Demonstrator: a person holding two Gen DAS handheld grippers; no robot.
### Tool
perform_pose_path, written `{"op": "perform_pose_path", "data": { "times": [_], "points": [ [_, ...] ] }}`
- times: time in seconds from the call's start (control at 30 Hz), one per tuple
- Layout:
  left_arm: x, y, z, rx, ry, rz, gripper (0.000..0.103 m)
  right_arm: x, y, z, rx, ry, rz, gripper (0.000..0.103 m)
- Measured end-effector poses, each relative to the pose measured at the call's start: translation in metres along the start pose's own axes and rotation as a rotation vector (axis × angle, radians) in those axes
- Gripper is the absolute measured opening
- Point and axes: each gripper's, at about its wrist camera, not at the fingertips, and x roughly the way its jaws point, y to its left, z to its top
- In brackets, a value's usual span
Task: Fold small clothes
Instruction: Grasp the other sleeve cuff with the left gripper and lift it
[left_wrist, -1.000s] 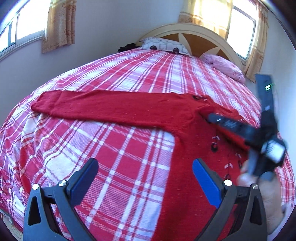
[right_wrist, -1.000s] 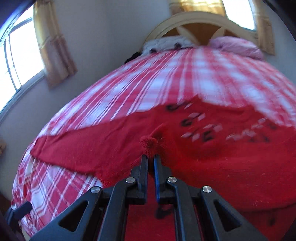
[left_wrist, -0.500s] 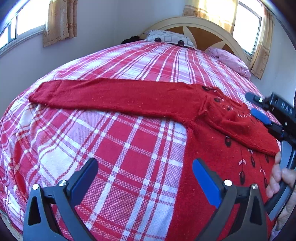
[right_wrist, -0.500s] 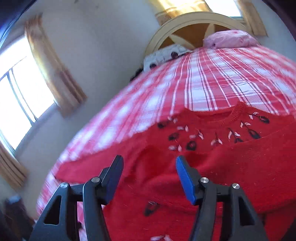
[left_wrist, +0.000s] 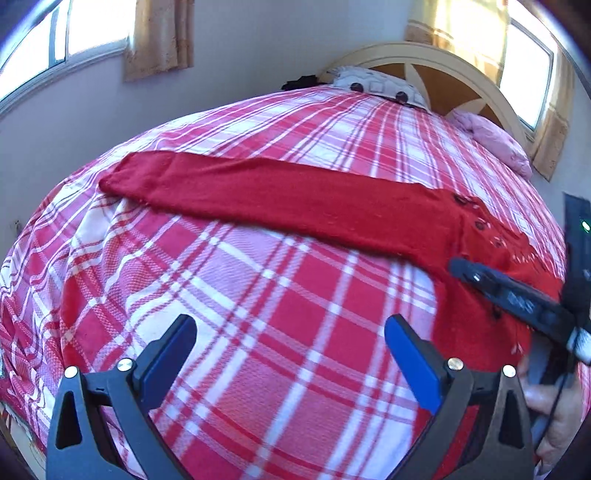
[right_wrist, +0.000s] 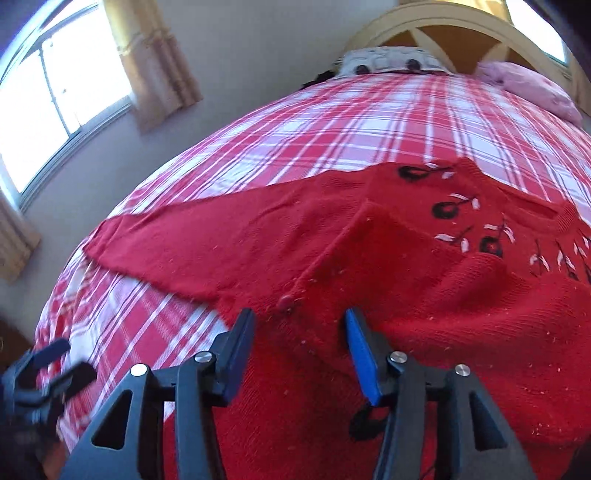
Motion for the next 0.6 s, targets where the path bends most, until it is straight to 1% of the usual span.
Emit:
{"op": "perform_pose_path", "data": {
  "times": [0.03, 0.07, 0.13, 0.17, 0.2, 0.27, 0.33, 0.4, 0.43, 0.47, 0.5, 0.6],
  "points": [
    [0.0, 0.005, 0.002, 0.003, -0.007, 0.018, 0.103, 0.001, 0.003, -0.001, -0.027, 0.005, 0.018, 0.063],
    [0.001, 0.008, 0.003, 0.003, -0.013, 0.03, 0.103, 0.0, 0.008, -0.003, -0.059, 0.008, 0.016, 0.065],
    [0.002, 0.022, 0.01, -0.018, -0.023, 0.05, 0.103, -0.001, 0.015, -0.005, -0.069, -0.007, -0.014, 0.065],
    [0.002, 0.03, 0.015, -0.038, -0.028, 0.06, 0.103, -0.005, 0.013, -0.007, -0.057, -0.033, -0.026, 0.065],
    [0.002, 0.039, 0.02, -0.065, -0.035, 0.07, 0.103, -0.009, 0.01, -0.007, -0.041, -0.056, -0.032, 0.065],
    [0.003, 0.067, 0.033, -0.152, -0.059, 0.09, 0.103, -0.021, -0.001, -0.008, 0.008, -0.126, -0.035, 0.065],
    [0.005, 0.095, 0.045, -0.239, -0.081, 0.106, 0.103, -0.026, -0.009, -0.008, 0.041, -0.163, -0.031, 0.065],
    [0.009, 0.124, 0.058, -0.334, -0.091, 0.122, 0.102, -0.026, -0.012, -0.008, 0.059, -0.165, -0.035, 0.065],
    [0.012, 0.133, 0.062, -0.365, -0.088, 0.119, 0.102, -0.024, -0.012, -0.007, 0.064, -0.156, -0.038, 0.065],
    [0.015, 0.141, 0.065, -0.392, -0.086, 0.115, 0.099, -0.021, -0.013, -0.007, 0.066, -0.142, -0.043, 0.065],
    [0.018, 0.147, 0.068, -0.414, -0.085, 0.112, 0.096, -0.018, -0.012, -0.007, 0.065, -0.131, -0.047, 0.065],
    [0.027, 0.158, 0.076, -0.451, -0.092, 0.102, 0.092, -0.016, -0.009, -0.007, 0.053, -0.117, -0.053, 0.065]
  ]
}}
